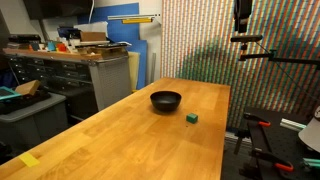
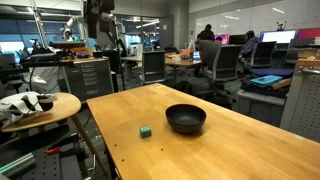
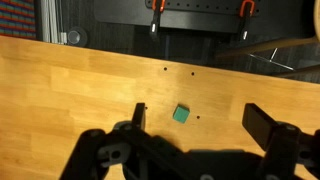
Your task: Put the block in the bowl
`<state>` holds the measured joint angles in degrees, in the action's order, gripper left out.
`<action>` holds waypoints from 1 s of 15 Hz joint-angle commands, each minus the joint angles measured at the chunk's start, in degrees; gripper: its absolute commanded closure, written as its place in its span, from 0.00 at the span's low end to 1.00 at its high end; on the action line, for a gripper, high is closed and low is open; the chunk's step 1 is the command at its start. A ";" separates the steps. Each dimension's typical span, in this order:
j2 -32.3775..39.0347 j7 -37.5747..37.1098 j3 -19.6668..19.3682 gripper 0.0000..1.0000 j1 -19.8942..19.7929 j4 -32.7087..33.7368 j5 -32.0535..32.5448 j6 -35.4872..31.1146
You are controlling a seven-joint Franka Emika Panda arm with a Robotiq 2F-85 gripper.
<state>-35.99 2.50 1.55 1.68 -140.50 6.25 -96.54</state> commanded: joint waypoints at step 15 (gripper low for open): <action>6.72 -17.08 5.19 0.00 -0.42 -6.66 -1.58 -18.69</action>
<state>-32.01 -8.57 4.72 1.69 -145.41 5.76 -109.52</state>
